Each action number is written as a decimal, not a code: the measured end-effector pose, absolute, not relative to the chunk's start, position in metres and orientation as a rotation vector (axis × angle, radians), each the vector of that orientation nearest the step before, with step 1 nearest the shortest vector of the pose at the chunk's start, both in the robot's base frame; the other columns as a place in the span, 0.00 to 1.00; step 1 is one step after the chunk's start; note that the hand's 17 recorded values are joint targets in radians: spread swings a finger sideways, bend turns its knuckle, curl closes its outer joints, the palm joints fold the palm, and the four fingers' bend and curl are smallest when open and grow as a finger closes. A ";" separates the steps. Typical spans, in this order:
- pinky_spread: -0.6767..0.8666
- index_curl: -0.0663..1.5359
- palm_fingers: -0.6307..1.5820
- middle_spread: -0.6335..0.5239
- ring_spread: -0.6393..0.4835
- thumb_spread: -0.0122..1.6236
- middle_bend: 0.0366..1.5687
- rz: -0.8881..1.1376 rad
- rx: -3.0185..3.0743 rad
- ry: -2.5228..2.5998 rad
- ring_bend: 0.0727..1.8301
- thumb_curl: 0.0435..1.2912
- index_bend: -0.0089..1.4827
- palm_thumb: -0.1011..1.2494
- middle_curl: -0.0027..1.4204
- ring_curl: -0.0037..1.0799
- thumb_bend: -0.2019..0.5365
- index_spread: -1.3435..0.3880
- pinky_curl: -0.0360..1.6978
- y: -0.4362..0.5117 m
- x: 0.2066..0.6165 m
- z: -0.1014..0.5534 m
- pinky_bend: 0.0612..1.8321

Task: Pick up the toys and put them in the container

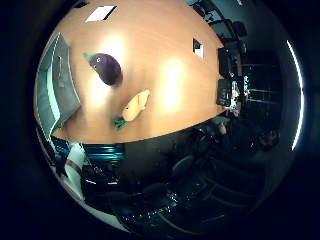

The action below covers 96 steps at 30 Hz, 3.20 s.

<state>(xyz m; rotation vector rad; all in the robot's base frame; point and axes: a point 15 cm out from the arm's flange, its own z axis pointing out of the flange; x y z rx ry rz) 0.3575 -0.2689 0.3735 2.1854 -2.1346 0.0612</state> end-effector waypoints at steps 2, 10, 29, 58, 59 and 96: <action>0.69 0.21 0.36 0.56 0.73 0.65 0.11 0.046 2.182 -2.137 0.10 0.19 0.11 0.42 0.24 0.24 0.24 0.56 0.20 -0.273 0.364 0.361 0.13; 0.69 0.21 0.36 0.56 0.73 0.65 0.11 -0.010 2.163 -2.165 0.11 0.19 0.11 0.43 0.24 0.24 0.24 0.56 0.20 -0.284 0.390 0.310 0.14; 0.69 0.21 0.36 0.56 0.73 0.65 0.11 -0.161 2.101 -2.217 0.11 0.19 0.11 0.47 0.24 0.24 0.24 0.58 0.20 -0.296 0.430 0.184 0.13; 0.23 0.37 0.92 0.35 0.35 0.63 0.57 -0.260 2.117 -2.137 0.54 0.24 0.42 0.68 0.44 0.47 0.26 0.55 0.30 -0.282 0.450 0.128 0.48; 0.23 0.40 0.90 0.36 0.36 0.63 0.62 -0.255 2.120 -2.135 0.58 0.25 0.49 0.70 0.46 0.49 0.26 0.56 0.32 -0.281 0.451 0.129 0.52; 0.32 0.54 0.78 0.43 0.37 0.65 0.86 0.244 2.333 -2.071 0.74 0.48 0.75 0.84 0.52 0.70 0.25 0.64 0.60 -0.146 0.367 0.519 0.63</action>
